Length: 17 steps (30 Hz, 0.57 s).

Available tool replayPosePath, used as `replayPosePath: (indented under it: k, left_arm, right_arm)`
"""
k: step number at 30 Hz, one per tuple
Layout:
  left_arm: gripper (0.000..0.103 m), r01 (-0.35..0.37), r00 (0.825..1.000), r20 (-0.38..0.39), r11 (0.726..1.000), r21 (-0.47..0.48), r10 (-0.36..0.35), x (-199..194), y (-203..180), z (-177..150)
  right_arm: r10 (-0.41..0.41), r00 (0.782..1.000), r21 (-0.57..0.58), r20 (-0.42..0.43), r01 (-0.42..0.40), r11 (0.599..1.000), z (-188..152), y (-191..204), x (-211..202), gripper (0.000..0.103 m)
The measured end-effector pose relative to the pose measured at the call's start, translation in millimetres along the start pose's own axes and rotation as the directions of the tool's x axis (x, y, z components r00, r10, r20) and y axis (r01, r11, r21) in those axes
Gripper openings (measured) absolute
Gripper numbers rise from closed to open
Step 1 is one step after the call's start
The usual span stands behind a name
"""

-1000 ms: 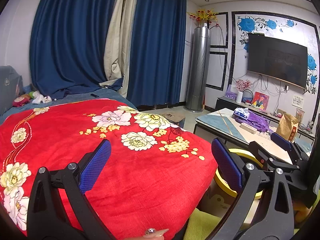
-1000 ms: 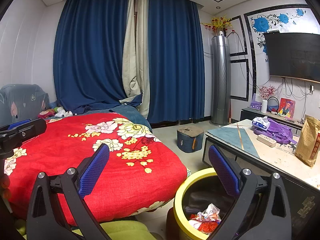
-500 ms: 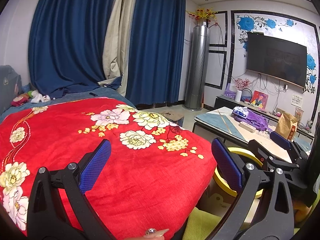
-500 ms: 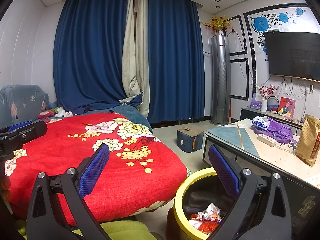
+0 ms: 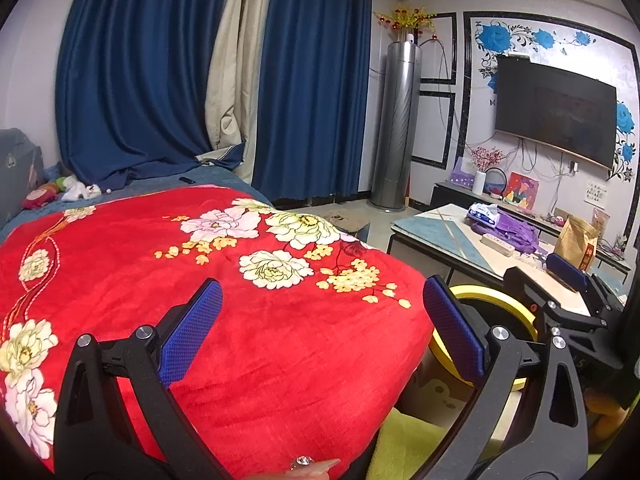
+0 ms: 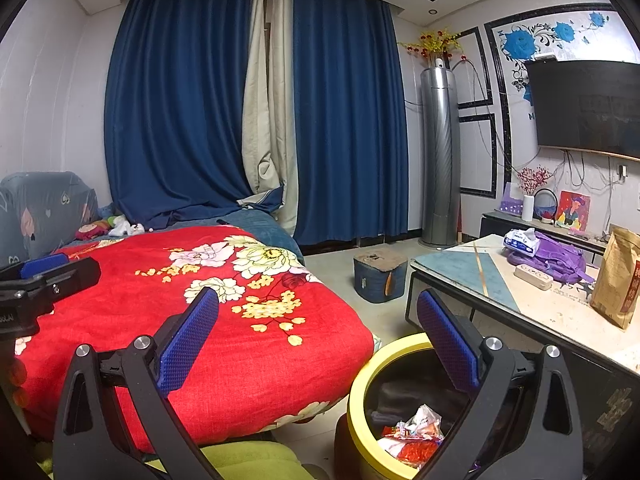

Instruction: Collect trash

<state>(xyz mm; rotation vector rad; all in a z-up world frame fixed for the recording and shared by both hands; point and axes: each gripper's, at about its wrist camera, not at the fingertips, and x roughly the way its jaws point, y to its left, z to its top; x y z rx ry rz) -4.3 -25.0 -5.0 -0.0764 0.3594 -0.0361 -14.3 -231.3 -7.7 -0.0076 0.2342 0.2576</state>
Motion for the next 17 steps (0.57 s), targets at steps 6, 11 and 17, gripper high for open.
replayPosePath:
  k: [6,11,17]
  left_arm:
    - [0.092,-0.025,1.0,-0.013,1.0,-0.017,0.025,3.7,3.8,-0.8]
    - [0.092,-0.046,0.999,-0.031,0.998,-0.044,0.045,5.7,13.2,0.8]
    - [0.092,-0.254,0.964,-0.115,0.955,-0.155,0.238,-5.1,90.9,20.6]
  right_arm:
    - [-0.009,1.0,0.018,-0.014,0.009,1.0,-2.3,-1.8,1.7,0.097]
    - [-0.005,0.999,0.031,-0.047,0.007,0.999,-0.8,-1.5,9.7,0.097]
    - [0.141,0.982,0.001,-0.123,-0.142,0.99,26.5,46.9,47.7,0.097]
